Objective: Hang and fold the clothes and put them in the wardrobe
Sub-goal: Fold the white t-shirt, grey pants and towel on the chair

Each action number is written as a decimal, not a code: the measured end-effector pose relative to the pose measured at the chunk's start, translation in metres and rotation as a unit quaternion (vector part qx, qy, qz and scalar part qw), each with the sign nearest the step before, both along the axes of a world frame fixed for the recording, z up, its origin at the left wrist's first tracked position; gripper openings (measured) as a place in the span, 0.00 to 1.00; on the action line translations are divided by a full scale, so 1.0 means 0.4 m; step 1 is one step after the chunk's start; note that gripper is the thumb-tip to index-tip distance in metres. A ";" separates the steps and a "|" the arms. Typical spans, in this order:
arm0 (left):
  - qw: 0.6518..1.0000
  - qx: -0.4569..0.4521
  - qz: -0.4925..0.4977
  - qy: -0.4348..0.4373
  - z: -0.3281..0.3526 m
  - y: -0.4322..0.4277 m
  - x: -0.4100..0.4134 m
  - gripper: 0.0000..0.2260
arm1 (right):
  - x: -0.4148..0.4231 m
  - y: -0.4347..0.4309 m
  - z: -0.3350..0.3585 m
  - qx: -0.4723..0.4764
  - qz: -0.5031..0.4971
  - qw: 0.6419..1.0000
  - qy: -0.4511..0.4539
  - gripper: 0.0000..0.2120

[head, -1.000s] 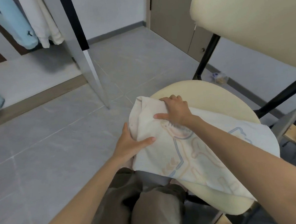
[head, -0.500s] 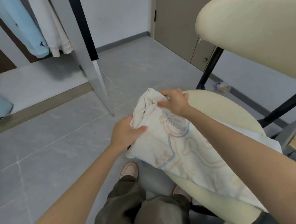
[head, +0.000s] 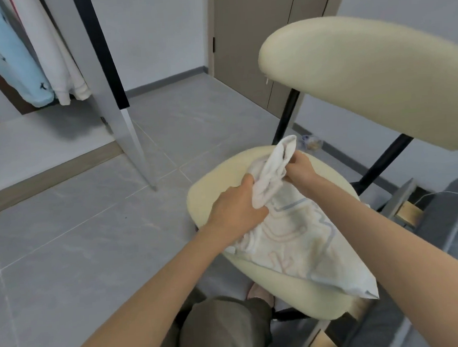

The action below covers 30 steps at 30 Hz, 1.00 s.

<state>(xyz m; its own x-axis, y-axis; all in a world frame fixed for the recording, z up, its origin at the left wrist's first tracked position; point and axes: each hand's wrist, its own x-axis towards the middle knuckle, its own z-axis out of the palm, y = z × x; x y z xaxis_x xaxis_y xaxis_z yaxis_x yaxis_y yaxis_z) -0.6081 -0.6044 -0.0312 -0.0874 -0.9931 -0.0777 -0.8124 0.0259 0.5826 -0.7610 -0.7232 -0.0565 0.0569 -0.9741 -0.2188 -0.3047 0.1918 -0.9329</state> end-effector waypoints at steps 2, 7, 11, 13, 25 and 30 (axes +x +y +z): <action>0.991 0.067 -0.053 0.103 -0.021 0.025 -0.061 0.17 | -0.069 0.030 -0.002 0.085 -0.037 0.994 -0.065 0.06; 0.955 0.144 -0.107 0.237 -0.096 0.088 -0.119 0.17 | -0.206 0.103 -0.056 0.250 -0.166 0.942 -0.149 0.13; 0.982 -0.059 -0.160 -0.083 -0.158 0.113 -0.064 0.35 | -0.196 0.149 -0.068 0.265 -0.144 0.944 -0.136 0.32; 0.972 -0.062 -0.172 -0.147 -0.178 0.114 -0.032 0.40 | -0.176 0.154 -0.081 0.255 -0.124 0.955 -0.090 0.47; 0.986 -0.083 -0.132 -0.061 -0.214 0.106 0.034 0.13 | -0.132 0.240 -0.115 0.153 -0.127 0.973 0.117 0.32; 0.995 0.009 -0.089 0.045 -0.165 0.119 0.047 0.11 | -0.104 0.273 -0.105 -0.073 -0.122 0.930 0.339 0.33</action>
<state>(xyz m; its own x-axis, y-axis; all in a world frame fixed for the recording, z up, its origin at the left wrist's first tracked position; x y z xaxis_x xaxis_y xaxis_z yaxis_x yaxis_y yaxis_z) -0.5894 -0.5566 -0.0970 -0.2687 -0.9600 -0.0788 -0.7404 0.1535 0.6543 -0.8028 -0.6139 -0.0985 -0.2733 -0.9619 0.0111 -0.7966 0.2198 -0.5631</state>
